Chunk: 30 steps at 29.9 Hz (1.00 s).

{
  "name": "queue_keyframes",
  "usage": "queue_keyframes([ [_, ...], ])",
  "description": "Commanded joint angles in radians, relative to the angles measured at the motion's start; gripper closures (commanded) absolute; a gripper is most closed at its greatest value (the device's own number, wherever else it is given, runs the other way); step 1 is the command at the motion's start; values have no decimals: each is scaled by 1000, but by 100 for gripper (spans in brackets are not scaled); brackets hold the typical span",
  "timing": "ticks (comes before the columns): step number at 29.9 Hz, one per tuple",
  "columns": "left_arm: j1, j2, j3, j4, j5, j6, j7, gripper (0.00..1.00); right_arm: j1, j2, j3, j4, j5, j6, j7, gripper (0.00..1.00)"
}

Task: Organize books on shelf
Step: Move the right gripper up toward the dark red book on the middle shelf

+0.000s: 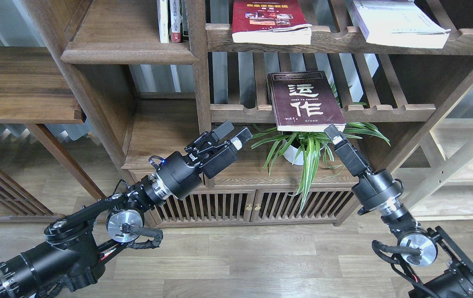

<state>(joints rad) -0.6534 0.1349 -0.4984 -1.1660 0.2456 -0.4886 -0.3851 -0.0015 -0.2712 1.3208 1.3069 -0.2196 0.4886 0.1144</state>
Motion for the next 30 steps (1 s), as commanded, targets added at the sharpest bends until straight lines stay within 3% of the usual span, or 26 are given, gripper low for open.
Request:
queue_keyframes([
  [1, 0, 0, -5, -3, 0, 0, 9, 1, 0, 3, 0, 0, 0, 0, -1, 3],
  [3, 1, 8, -5, -17, -2, 0, 40, 4, 0, 7, 0, 0, -1, 0, -1, 3],
  [6, 14, 9, -3, -21, -3, 0, 64, 1, -2, 21, 0, -1, 0, 0, 1, 3],
  [20, 17, -3, -54, -23, -2, 0, 66, 1, -15, 72, -26, -44, 129, 0, 1, 3],
  [30, 17, 20, -91, -103, 11, 0, 72, 1, -3, 173, -54, -74, 405, 0, 11, 4],
])
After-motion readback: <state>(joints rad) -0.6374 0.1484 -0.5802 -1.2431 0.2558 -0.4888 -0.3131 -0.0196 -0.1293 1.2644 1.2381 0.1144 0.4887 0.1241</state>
